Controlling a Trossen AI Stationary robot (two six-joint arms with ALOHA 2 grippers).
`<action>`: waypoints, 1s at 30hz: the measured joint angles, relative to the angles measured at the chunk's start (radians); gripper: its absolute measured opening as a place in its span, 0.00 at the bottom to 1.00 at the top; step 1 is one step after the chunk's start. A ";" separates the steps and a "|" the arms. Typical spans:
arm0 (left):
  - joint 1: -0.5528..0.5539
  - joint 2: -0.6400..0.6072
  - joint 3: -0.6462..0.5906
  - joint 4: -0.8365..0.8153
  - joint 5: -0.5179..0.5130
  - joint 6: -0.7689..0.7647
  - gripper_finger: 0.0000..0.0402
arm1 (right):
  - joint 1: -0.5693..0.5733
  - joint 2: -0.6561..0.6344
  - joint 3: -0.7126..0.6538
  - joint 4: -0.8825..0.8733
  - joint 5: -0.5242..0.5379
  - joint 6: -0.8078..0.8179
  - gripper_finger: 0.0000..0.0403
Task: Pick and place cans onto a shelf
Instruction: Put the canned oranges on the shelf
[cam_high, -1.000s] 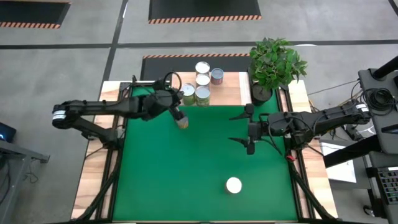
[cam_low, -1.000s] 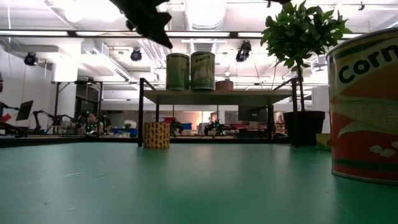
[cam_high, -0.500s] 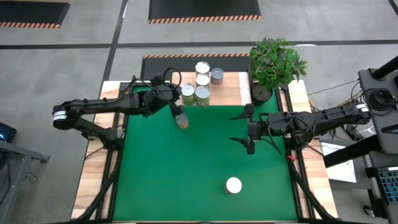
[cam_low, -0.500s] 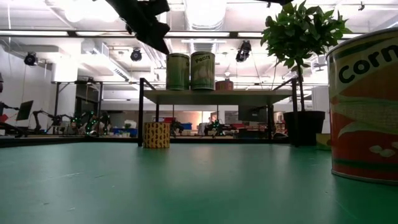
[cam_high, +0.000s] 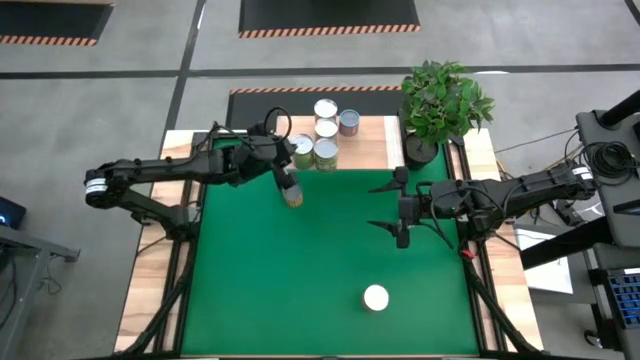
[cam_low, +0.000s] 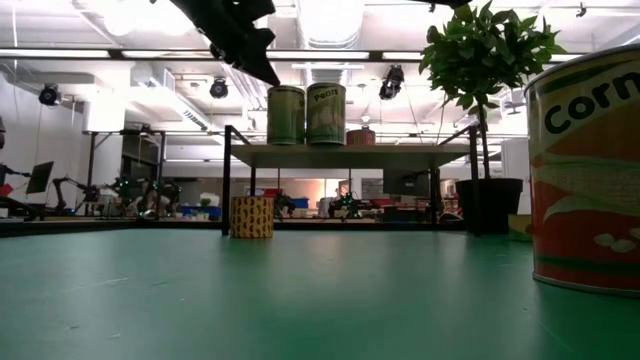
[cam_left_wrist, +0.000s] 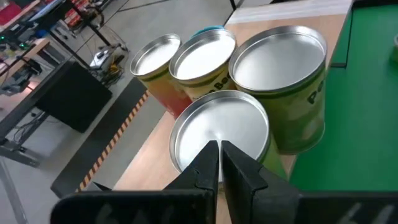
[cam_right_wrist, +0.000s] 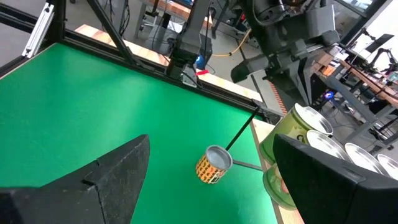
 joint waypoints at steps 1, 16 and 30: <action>-0.001 0.000 0.000 0.000 0.000 -0.002 0.00 | 0.000 0.000 0.000 0.000 0.000 0.000 0.81; 0.001 0.046 0.011 -0.004 -0.143 0.010 0.00 | 0.000 0.000 0.000 0.000 0.000 0.005 0.81; -0.008 0.046 0.126 -0.120 -0.147 0.031 0.00 | 0.000 0.000 0.000 -0.001 0.000 0.006 0.81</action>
